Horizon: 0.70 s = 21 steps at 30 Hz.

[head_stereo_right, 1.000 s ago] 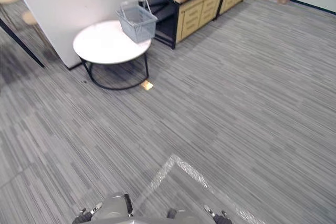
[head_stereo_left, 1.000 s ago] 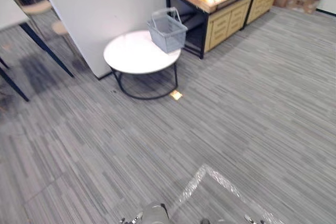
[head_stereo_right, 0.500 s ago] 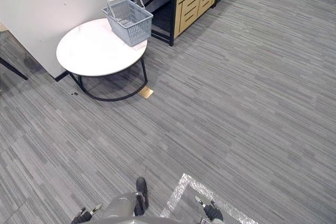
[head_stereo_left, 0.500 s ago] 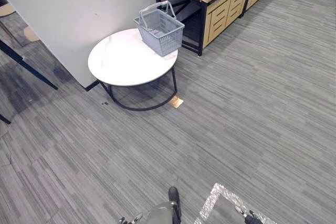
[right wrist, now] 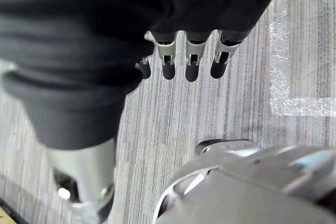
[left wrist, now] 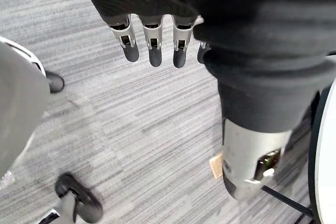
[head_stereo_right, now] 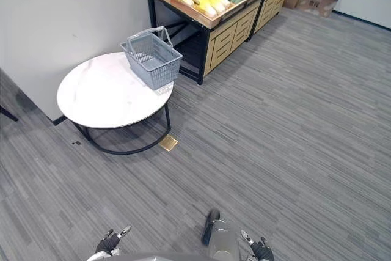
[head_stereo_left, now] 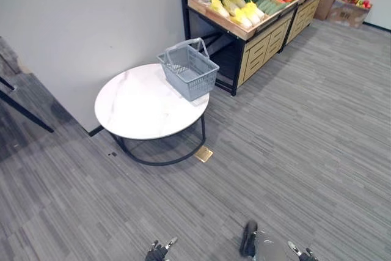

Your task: Pick vegetable in the basket

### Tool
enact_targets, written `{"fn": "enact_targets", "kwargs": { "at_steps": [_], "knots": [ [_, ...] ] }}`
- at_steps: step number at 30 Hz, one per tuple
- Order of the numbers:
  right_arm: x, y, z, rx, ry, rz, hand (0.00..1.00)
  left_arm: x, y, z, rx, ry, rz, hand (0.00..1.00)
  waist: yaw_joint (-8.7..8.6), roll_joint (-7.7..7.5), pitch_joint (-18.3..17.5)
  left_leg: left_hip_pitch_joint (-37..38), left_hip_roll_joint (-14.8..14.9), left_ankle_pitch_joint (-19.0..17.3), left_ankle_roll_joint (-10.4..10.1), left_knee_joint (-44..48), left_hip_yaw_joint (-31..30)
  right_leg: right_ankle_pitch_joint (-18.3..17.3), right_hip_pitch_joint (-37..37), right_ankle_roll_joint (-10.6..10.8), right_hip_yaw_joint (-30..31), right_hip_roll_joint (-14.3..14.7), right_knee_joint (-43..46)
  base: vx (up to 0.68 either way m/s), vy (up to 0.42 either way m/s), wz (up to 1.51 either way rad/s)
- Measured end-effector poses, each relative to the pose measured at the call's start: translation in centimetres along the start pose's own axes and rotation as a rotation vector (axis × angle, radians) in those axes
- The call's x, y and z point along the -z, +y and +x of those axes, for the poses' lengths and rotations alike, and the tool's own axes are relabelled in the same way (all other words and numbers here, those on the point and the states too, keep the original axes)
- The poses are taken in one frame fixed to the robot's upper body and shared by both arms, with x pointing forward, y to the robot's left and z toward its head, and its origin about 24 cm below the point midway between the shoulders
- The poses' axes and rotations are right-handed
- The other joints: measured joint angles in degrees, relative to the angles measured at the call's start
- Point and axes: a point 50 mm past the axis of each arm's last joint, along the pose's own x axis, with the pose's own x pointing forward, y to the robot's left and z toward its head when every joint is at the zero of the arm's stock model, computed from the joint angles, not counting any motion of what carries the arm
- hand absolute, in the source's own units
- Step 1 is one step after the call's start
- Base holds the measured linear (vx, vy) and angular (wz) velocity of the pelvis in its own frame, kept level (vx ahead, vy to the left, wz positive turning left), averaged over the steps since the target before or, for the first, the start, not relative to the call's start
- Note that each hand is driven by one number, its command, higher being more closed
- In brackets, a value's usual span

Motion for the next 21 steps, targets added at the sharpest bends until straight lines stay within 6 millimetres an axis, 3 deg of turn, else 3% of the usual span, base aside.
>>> {"fn": "enact_targets", "kwargs": {
  "at_steps": [2,3,4,6,7,8,9,10,11,12,14,16,18,19,20,21],
  "knots": [
    [1.0,-0.3,-0.4,0.001,0.026,-0.018,0.00,-0.1,0.0,0.0,-0.003,-0.001,0.001,0.00,0.03,-0.24,0.1,2.4,1.9,-2.7,-1.4,0.0,-0.8,3.5,-0.3,1.2,3.3,0.1,-2.8,0.62,-0.308,0.31],
    [0.8,-0.7,-0.4,0.004,0.022,-0.033,0.00,0.0,-0.4,0.1,0.000,0.004,-0.011,0.00,0.08,0.79,0.8,4.0,4.0,-2.1,-2.3,1.3,-0.8,5.4,-1.9,-0.6,3.1,0.6,5.3,0.51,-0.277,0.30],
    [0.7,-0.7,-0.3,0.003,0.018,-0.037,0.00,0.1,-0.9,0.1,0.012,0.008,-0.016,0.00,0.07,0.96,0.8,4.1,4.7,-0.7,-2.8,2.0,-0.6,2.8,-2.8,-2.6,3.0,0.6,8.8,0.63,-0.381,0.27],
    [0.4,-1.0,-0.2,0.005,0.008,-0.046,0.00,0.3,-1.4,0.0,0.016,0.009,-0.044,0.00,0.20,1.85,0.5,3.6,7.4,7.2,-3.8,6.1,-1.5,-4.6,-2.2,-3.9,1.3,1.4,15.5,0.70,-0.442,0.15],
    [0.4,-1.0,-0.2,0.006,0.010,-0.048,0.00,0.3,-1.4,0.0,0.015,0.011,-0.049,0.00,0.17,2.06,0.3,3.0,7.9,8.1,-3.8,7.4,-1.8,-5.2,-1.8,-4.0,1.0,1.6,15.4,0.65,-0.365,0.19],
    [0.1,-1.0,-0.1,0.006,0.005,-0.050,0.00,0.3,-1.3,0.0,0.010,0.011,-0.060,0.00,0.08,2.61,0.2,-0.9,10.2,11.4,-3.9,16.3,-4.2,-7.1,1.1,-4.4,-0.5,2.6,14.3,0.59,-0.302,0.29],
    [0.0,-1.0,-0.1,0.003,0.008,-0.060,0.00,-0.1,-1.3,0.0,0.014,-0.006,-0.064,0.00,0.06,2.81,0.2,-7.3,12.2,18.7,-3.9,29.6,-7.8,-8.6,4.9,-4.6,-1.9,3.7,12.1,0.68,-0.336,0.34],
    [0.0,-1.0,-0.1,0.003,0.007,-0.076,0.00,-0.5,-1.1,0.1,0.009,-0.020,-0.069,0.00,0.06,2.96,0.3,-10.5,13.2,21.6,-4.4,36.2,-9.4,-9.0,7.0,-4.8,-2.6,4.2,10.8,0.62,-0.274,0.32],
    [-0.4,-1.1,0.0,-0.004,0.000,-0.114,0.00,-0.7,-1.0,0.1,0.004,-0.031,-0.084,0.00,0.62,2.68,0.9,-17.9,15.7,21.9,-4.4,52.2,-9.5,-10.0,12.7,-5.2,-3.2,5.4,7.9,0.39,-0.137,0.13],
    [-0.5,-1.0,0.0,-0.008,-0.003,-0.120,0.00,-0.8,-0.9,0.1,0.003,-0.035,-0.087,0.00,1.11,2.57,1.0,-20.0,16.1,21.0,-3.9,56.3,-8.3,-10.5,15.1,-5.2,-3.0,5.6,6.8,0.49,-0.150,0.03],
    [-1.1,-0.1,0.2,-0.036,-0.027,-0.150,0.00,-1.1,-0.6,0.2,-0.006,-0.048,-0.089,0.00,1.93,1.48,1.3,-26.7,16.1,15.6,-2.8,62.0,-4.0,-11.5,22.7,-4.8,-3.0,5.7,1.9,0.46,-0.104,0.00],
    [-1.9,1.2,0.5,-0.069,-0.051,-0.161,0.00,-1.2,-0.5,0.1,-0.009,-0.067,-0.092,0.00,2.53,1.27,1.3,-32.3,15.7,11.4,-2.2,58.7,-0.3,-11.3,26.7,-3.5,-2.9,5.7,-1.4,0.39,-0.015,-0.10],
    [-2.4,2.9,0.6,-0.111,-0.066,-0.151,0.00,-1.6,-0.4,0.1,-0.023,-0.087,-0.114,0.00,3.62,1.19,1.3,-35.3,14.5,9.4,-1.4,49.3,4.6,-11.0,30.1,-2.6,-2.9,5.3,-4.5,0.39,0.070,-0.17],
    [-2.3,3.8,0.6,-0.134,-0.067,-0.147,0.00,-1.6,-0.6,0.1,-0.022,-0.088,-0.109,0.00,3.93,0.87,1.0,-35.1,12.1,9.7,-1.0,37.8,8.7,-11.2,32.2,-1.1,-3.1,4.6,-6.2,0.54,0.186,-0.07],
    [-2.3,4.1,0.5,-0.149,-0.075,-0.161,0.00,-1.3,-0.6,0.0,-0.020,-0.082,-0.095,0.00,4.01,1.29,0.7,-33.9,9.1,13.4,-0.2,24.5,12.0,-11.9,34.0,0.0,-3.1,4.4,-7.4,0.56,0.215,-0.05],
    [-2.4,4.0,0.5,-0.149,-0.081,-0.165,0.00,-0.9,-0.6,-0.1,-0.018,-0.073,-0.089,0.00,4.03,1.99,0.3,-33.5,8.0,16.7,-0.4,18.2,12.5,-12.4,34.6,0.8,-2.8,4.8,-7.8,0.50,0.224,0.03]
  ]
}}
